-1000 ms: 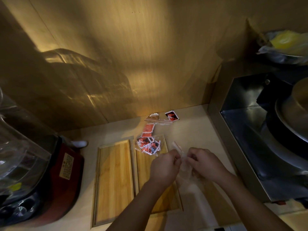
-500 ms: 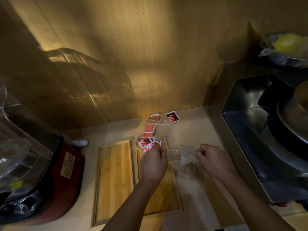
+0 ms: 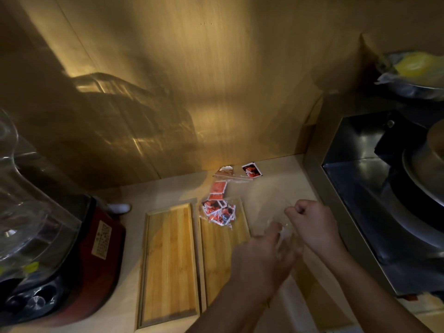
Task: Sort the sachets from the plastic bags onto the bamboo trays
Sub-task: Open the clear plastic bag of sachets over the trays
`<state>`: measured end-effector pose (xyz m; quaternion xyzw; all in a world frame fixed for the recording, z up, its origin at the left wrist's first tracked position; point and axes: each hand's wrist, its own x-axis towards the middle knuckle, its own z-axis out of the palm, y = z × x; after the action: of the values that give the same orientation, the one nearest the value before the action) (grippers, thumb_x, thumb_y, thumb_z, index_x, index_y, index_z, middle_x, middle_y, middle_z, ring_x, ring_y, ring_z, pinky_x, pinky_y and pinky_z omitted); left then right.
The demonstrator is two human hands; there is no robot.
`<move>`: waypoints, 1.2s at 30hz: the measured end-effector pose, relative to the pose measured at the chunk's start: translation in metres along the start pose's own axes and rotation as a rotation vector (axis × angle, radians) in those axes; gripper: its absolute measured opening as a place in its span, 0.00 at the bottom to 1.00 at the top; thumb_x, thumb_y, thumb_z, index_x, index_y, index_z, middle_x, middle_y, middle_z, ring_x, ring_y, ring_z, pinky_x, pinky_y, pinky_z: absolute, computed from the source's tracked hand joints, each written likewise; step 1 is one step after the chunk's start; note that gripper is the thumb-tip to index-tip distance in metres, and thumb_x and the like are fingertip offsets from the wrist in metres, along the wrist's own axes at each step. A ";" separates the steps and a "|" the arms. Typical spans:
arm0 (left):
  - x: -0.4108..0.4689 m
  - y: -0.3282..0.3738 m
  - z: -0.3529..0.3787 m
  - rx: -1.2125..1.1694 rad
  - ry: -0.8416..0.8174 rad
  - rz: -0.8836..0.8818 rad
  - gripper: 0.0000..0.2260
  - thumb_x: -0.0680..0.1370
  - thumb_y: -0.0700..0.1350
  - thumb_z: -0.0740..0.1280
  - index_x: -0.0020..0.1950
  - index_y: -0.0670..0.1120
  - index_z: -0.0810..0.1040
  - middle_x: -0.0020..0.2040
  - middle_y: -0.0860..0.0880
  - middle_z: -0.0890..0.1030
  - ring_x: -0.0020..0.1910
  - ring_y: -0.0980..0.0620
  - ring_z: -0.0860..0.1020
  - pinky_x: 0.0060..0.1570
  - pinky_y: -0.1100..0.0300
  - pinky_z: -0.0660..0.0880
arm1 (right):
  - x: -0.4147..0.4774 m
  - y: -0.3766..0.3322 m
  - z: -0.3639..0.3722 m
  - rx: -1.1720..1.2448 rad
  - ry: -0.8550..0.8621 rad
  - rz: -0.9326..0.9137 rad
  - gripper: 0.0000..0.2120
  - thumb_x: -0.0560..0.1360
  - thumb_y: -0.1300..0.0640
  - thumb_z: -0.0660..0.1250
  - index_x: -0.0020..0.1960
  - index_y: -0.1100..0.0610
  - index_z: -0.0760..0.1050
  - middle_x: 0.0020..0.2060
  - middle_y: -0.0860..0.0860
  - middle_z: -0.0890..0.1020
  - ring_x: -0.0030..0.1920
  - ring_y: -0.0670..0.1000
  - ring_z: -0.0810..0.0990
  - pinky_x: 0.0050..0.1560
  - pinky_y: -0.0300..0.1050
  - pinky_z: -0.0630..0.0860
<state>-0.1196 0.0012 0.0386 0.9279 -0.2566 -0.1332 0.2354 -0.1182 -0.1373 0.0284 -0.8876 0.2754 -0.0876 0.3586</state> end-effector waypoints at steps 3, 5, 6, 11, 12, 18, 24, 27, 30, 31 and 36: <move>0.005 -0.009 0.005 0.124 0.045 0.060 0.14 0.80 0.52 0.55 0.59 0.48 0.73 0.52 0.44 0.80 0.49 0.42 0.80 0.43 0.53 0.73 | 0.000 -0.006 -0.003 -0.038 -0.010 0.017 0.15 0.71 0.55 0.64 0.28 0.58 0.68 0.25 0.53 0.73 0.30 0.55 0.73 0.31 0.44 0.66; 0.007 -0.021 0.004 0.182 0.144 0.131 0.08 0.76 0.48 0.62 0.49 0.47 0.77 0.44 0.47 0.80 0.39 0.45 0.82 0.33 0.57 0.75 | 0.001 -0.009 -0.005 -0.120 -0.061 0.030 0.08 0.72 0.54 0.64 0.37 0.57 0.73 0.32 0.53 0.78 0.37 0.55 0.77 0.38 0.47 0.72; 0.008 -0.025 0.002 0.193 0.165 0.151 0.04 0.71 0.48 0.69 0.43 0.48 0.78 0.38 0.50 0.80 0.32 0.49 0.81 0.25 0.61 0.72 | 0.003 -0.011 -0.006 -0.158 -0.089 0.052 0.06 0.72 0.54 0.65 0.45 0.56 0.73 0.38 0.53 0.80 0.40 0.55 0.78 0.41 0.48 0.73; 0.012 -0.035 -0.015 0.244 0.179 0.271 0.04 0.62 0.46 0.72 0.34 0.52 0.78 0.30 0.55 0.79 0.25 0.55 0.78 0.18 0.68 0.67 | 0.016 -0.016 -0.017 -0.085 -0.182 0.064 0.17 0.73 0.57 0.66 0.61 0.53 0.72 0.42 0.54 0.79 0.42 0.53 0.76 0.40 0.43 0.69; 0.013 -0.039 -0.017 0.219 0.203 0.284 0.03 0.67 0.47 0.66 0.36 0.51 0.79 0.33 0.54 0.80 0.29 0.54 0.80 0.21 0.67 0.70 | 0.018 -0.016 -0.019 -0.057 -0.203 0.027 0.12 0.74 0.58 0.66 0.57 0.55 0.75 0.38 0.51 0.78 0.41 0.52 0.75 0.39 0.43 0.69; 0.008 -0.051 -0.042 -0.105 0.277 0.293 0.10 0.78 0.45 0.60 0.51 0.45 0.79 0.50 0.48 0.82 0.50 0.50 0.78 0.46 0.58 0.72 | 0.015 -0.022 -0.029 0.278 -0.222 -0.062 0.06 0.73 0.62 0.67 0.40 0.63 0.79 0.32 0.53 0.77 0.35 0.47 0.75 0.35 0.38 0.69; 0.007 -0.039 -0.087 -0.153 0.331 0.389 0.12 0.76 0.50 0.59 0.47 0.45 0.79 0.43 0.50 0.82 0.43 0.55 0.76 0.41 0.60 0.70 | 0.014 0.006 -0.017 0.921 -0.409 -0.036 0.27 0.58 0.35 0.73 0.46 0.54 0.82 0.48 0.50 0.83 0.53 0.53 0.76 0.54 0.49 0.69; 0.005 -0.032 -0.113 -0.140 0.383 0.393 0.09 0.75 0.48 0.62 0.46 0.46 0.80 0.42 0.51 0.82 0.43 0.52 0.77 0.41 0.60 0.70 | 0.009 0.014 0.004 1.147 -0.614 0.020 0.35 0.54 0.41 0.79 0.57 0.57 0.78 0.56 0.54 0.82 0.56 0.54 0.79 0.53 0.48 0.76; 0.002 -0.029 -0.137 -0.234 0.370 0.397 0.09 0.75 0.47 0.63 0.45 0.45 0.80 0.39 0.56 0.78 0.40 0.56 0.76 0.41 0.60 0.73 | -0.003 0.009 0.024 1.171 -0.737 0.122 0.37 0.55 0.56 0.80 0.62 0.60 0.74 0.55 0.58 0.82 0.54 0.56 0.81 0.50 0.44 0.80; 0.000 -0.028 -0.143 -0.267 0.372 0.377 0.09 0.75 0.47 0.63 0.45 0.45 0.81 0.38 0.56 0.78 0.40 0.57 0.77 0.41 0.59 0.74 | -0.006 0.007 0.031 1.161 -0.735 0.134 0.37 0.54 0.57 0.81 0.62 0.60 0.74 0.54 0.58 0.83 0.53 0.56 0.81 0.48 0.44 0.81; 0.000 -0.032 -0.162 -0.437 0.414 0.229 0.05 0.76 0.43 0.66 0.45 0.45 0.81 0.39 0.49 0.82 0.40 0.51 0.80 0.43 0.51 0.78 | -0.012 0.002 0.059 1.267 -0.619 0.198 0.34 0.45 0.56 0.84 0.49 0.64 0.80 0.42 0.60 0.85 0.38 0.54 0.84 0.38 0.44 0.81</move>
<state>-0.0471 0.0850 0.1606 0.8280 -0.2712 0.0337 0.4896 -0.1082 -0.0975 -0.0154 -0.4633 0.1363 0.0584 0.8737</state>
